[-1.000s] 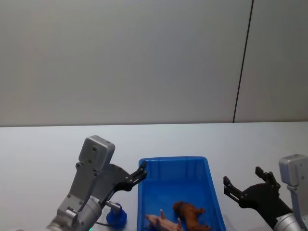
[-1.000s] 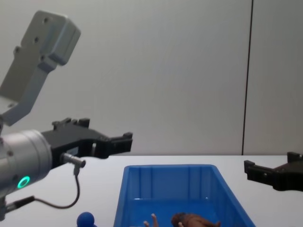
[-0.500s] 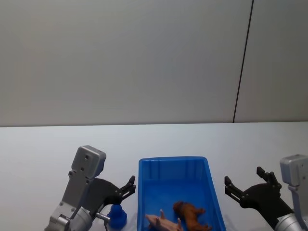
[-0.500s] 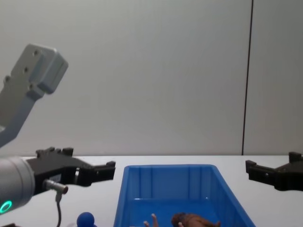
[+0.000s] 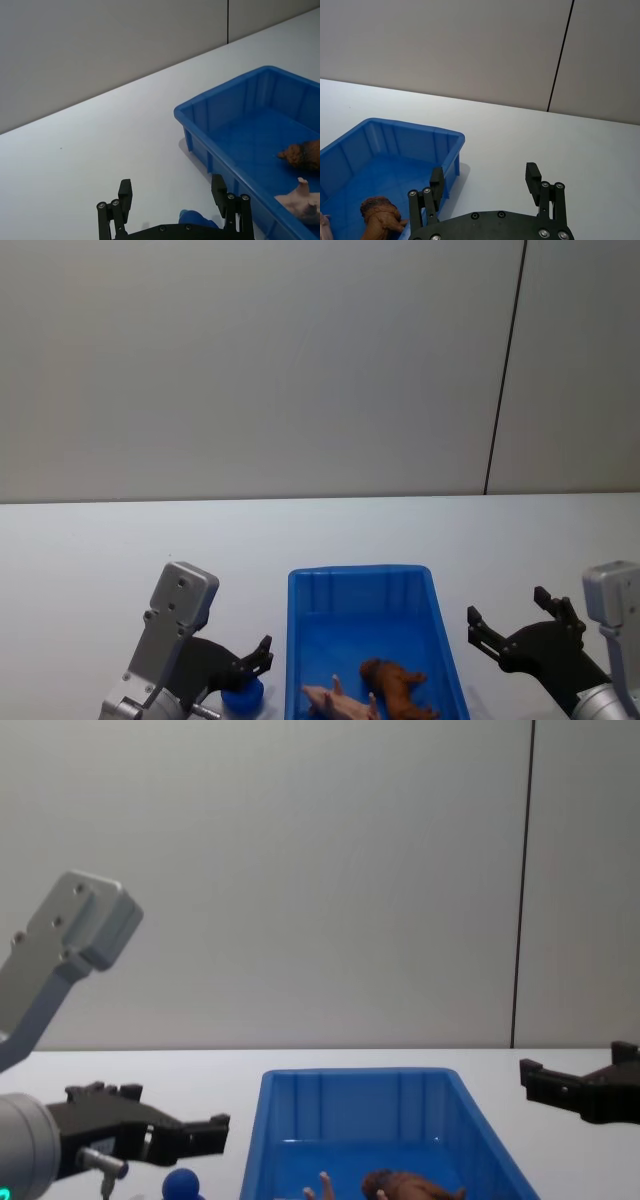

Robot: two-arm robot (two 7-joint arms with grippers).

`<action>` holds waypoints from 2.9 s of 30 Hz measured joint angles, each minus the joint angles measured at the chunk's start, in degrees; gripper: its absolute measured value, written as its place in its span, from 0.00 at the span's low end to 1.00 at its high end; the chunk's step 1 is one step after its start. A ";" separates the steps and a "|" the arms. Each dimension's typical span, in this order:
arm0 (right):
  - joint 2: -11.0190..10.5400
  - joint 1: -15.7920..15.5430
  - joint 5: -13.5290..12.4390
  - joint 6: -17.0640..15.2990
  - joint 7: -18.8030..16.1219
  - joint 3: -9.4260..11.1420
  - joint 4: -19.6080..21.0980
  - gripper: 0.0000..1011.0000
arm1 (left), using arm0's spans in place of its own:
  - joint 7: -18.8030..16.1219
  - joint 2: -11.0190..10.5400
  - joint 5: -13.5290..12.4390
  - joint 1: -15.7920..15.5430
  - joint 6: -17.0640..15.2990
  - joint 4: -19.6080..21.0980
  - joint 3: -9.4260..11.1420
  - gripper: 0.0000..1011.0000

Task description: Pick up the two dolls from the table and place them into the box.

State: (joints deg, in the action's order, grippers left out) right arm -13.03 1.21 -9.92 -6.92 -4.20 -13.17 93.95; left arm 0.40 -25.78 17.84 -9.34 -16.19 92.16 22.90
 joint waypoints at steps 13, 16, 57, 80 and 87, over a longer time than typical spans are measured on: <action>0.00 -0.01 0.01 0.00 0.03 0.00 0.00 0.99 | 3.03 0.25 -0.29 -0.30 -2.71 -1.89 -0.05 0.97; 0.00 -0.02 0.01 0.00 0.03 0.00 0.00 0.99 | 3.84 0.31 -0.33 -0.39 -3.31 -2.21 -0.05 0.90; 0.01 -0.01 0.01 0.00 0.02 0.00 0.00 0.99 | 6.16 0.42 1.40 0.06 2.83 -0.62 -1.37 0.16; 0.00 -0.01 0.01 0.00 0.02 -0.01 0.00 0.99 | 16.51 2.00 2.24 -4.03 11.75 0.97 -2.33 0.14; 0.00 -0.01 0.01 0.00 0.02 0.00 0.00 0.99 | 21.98 3.18 4.61 -5.70 13.47 -0.53 -2.20 0.35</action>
State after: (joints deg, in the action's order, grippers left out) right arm -13.02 1.20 -9.91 -6.92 -4.18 -13.17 93.95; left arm 22.37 -22.60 22.45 -15.04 -2.72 91.63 20.70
